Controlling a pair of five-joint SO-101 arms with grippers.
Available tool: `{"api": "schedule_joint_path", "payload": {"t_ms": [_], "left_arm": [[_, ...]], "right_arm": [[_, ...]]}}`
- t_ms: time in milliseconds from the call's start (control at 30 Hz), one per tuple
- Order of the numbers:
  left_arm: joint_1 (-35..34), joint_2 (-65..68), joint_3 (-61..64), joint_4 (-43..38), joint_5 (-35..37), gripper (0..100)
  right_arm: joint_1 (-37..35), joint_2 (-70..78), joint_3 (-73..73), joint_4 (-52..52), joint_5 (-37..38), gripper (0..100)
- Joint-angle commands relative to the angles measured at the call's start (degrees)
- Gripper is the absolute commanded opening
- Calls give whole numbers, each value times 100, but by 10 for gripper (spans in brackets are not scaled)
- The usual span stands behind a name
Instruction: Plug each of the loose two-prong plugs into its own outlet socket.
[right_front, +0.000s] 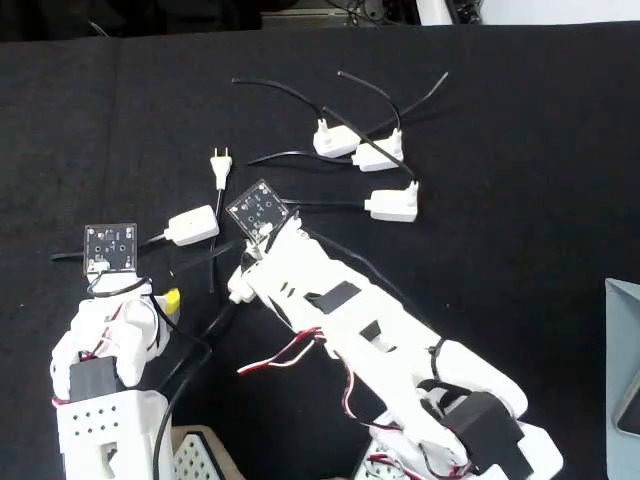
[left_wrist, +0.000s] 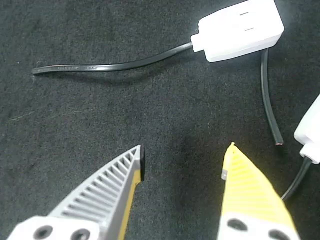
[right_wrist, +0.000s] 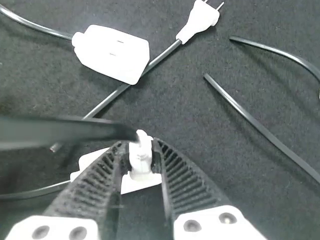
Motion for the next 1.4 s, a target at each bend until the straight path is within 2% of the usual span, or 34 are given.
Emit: {"api": "schedule_joint_path", "payload": {"t_ms": [0, 300, 567, 733, 933, 1367], "left_arm": [[-57, -53, -22, 18, 53, 259], [-57, -53, -22, 18, 53, 259], [-57, -53, -22, 18, 53, 259], [-57, -53, -13, 18, 53, 259], [-57, -53, -13, 26, 53, 259], [-57, -53, -13, 26, 53, 259]], "right_arm": [[35, 4, 13, -35, 114, 11], [308, 40, 92, -35, 607, 11], [176, 48, 268, -35, 536, 11], [123, 48, 303, 79, -132, 12], [141, 57, -136, 844, -985, 13], [176, 831, -796, 1521, -993, 12]]}}
